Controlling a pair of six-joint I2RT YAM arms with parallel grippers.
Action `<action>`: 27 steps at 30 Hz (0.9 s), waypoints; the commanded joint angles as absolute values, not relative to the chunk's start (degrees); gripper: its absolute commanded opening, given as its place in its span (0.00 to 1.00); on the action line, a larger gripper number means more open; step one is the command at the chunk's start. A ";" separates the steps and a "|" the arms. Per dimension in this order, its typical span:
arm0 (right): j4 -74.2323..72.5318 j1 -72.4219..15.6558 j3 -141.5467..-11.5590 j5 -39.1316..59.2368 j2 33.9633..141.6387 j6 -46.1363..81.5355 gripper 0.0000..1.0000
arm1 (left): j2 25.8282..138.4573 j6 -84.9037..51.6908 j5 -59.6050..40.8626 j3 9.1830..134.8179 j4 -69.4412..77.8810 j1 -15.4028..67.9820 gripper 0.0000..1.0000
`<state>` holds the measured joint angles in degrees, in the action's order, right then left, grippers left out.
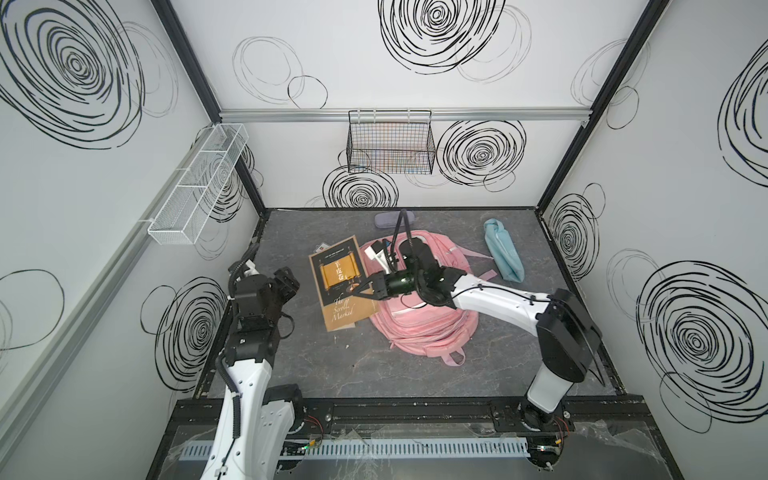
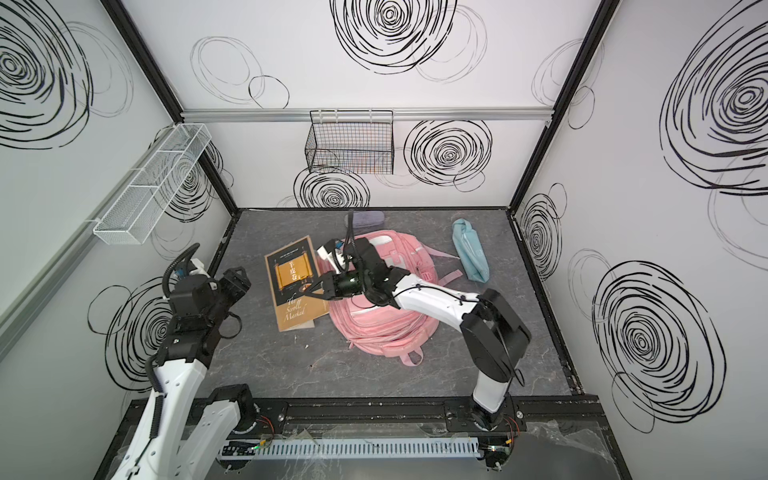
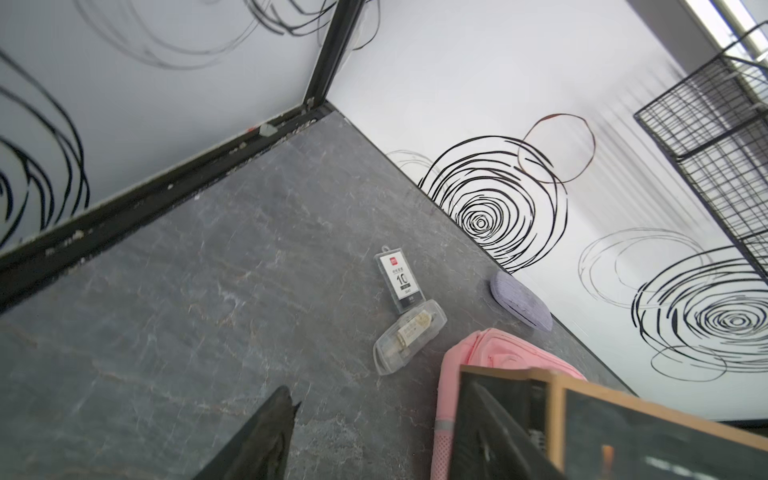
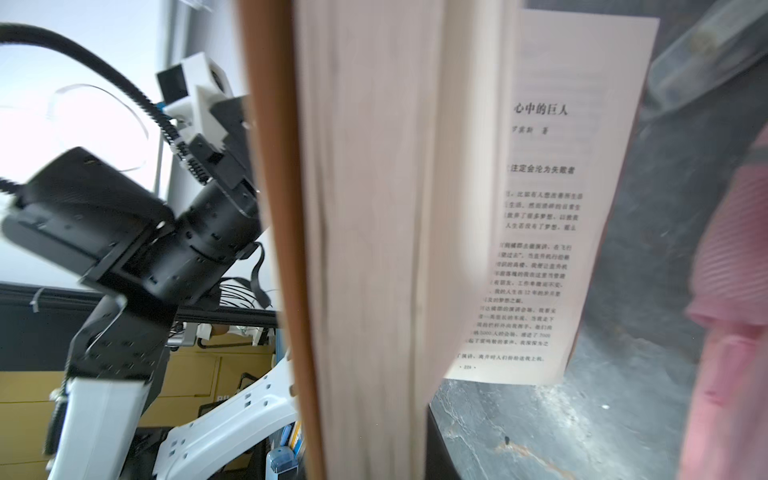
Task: Pack the student bag
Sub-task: 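Grasp the brown book with the right gripper and lift it over the bag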
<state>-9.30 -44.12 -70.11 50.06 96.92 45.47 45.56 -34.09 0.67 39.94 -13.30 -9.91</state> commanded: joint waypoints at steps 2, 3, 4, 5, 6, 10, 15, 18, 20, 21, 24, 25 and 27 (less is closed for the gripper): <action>-15.95 -32.33 -70.27 58.34 92.99 37.79 0.00 | 59.71 -24.81 -1.50 50.98 -7.98 -8.25 0.69; -16.48 -29.92 -71.48 59.02 93.49 36.60 0.00 | 63.28 -22.77 -0.50 53.89 -7.12 -7.52 0.69; -17.17 -28.05 -72.63 59.40 94.18 35.59 0.00 | 66.08 -22.42 0.50 56.38 -6.66 -6.79 0.69; -18.14 -26.14 -74.28 59.88 95.43 34.45 0.00 | 68.76 -22.33 2.09 58.99 -5.62 -5.92 0.69; -18.68 -24.62 -76.29 60.51 96.92 33.42 0.00 | 70.87 -22.32 3.33 60.50 -3.36 -4.67 0.69; -19.92 -20.73 -83.51 62.99 104.37 30.02 0.00 | 80.49 -21.90 6.06 66.34 3.42 0.62 0.68; -25.22 -19.02 -87.13 65.48 110.16 29.66 0.00 | 94.33 -17.24 8.87 77.70 1.88 6.91 0.66; -28.17 -17.75 -86.66 67.15 111.43 32.01 0.00 | 97.74 -15.83 9.23 79.61 0.92 7.91 0.66; -30.35 -16.90 -85.26 66.49 111.08 34.07 0.00 | 97.91 -16.27 6.65 77.86 3.39 8.06 0.67; -30.53 -16.62 -84.66 66.17 110.57 34.34 0.00 | 97.75 -16.38 5.64 77.09 4.34 8.44 0.67; -27.11 -16.21 -82.08 63.20 105.99 33.15 0.00 | 96.95 -12.89 4.61 74.84 6.72 12.48 0.67; -24.59 -16.05 -81.16 61.84 103.59 32.33 0.00 | 96.66 -11.48 4.41 74.42 6.50 14.61 0.67; -18.89 -14.72 -78.74 58.23 98.92 32.18 0.00 | 95.71 -9.67 3.45 72.93 6.82 18.60 0.68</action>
<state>-19.09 -16.05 -79.46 61.12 107.68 33.63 98.19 -14.52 5.80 74.72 2.66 12.86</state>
